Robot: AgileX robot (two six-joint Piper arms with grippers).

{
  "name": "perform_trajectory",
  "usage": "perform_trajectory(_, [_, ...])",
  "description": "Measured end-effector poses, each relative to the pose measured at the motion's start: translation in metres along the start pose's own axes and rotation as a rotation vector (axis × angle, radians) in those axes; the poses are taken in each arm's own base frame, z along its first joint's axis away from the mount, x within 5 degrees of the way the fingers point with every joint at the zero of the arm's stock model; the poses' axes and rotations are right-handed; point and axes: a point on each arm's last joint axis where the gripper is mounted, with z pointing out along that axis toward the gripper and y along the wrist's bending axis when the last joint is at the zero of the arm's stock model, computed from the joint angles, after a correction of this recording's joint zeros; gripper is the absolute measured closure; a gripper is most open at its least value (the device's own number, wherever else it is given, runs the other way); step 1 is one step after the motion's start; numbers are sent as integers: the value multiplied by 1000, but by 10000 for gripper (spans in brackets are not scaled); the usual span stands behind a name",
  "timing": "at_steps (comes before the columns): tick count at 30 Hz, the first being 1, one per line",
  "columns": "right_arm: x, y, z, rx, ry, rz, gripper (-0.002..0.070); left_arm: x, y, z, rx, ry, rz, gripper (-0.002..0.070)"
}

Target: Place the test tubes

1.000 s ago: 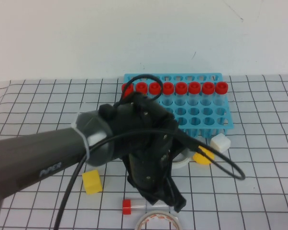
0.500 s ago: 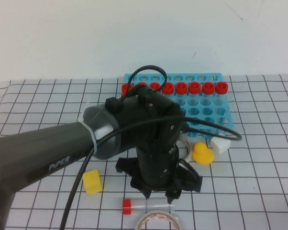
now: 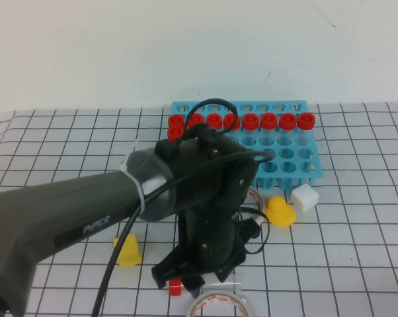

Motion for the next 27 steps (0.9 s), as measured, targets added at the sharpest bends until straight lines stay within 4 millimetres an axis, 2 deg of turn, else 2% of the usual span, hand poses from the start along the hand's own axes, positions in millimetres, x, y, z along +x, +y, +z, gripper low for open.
perform_trajectory(5, [0, 0, 0, 0, 0, 0, 678, -4, 1, 6, -33, -41, -164, 322])
perform_trajectory(13, [0, 0, 0, 0, 0, 0, 678, -9, -4, 7, 25, -94, -364, 322])
perform_trajectory(21, [0, 0, 0, 0, 0, 0, 678, -5, -14, 27, 34, -21, -452, 322])
perform_trajectory(27, [0, 0, 0, 0, 0, 0, 678, -5, -15, 30, 38, -7, -495, 323])
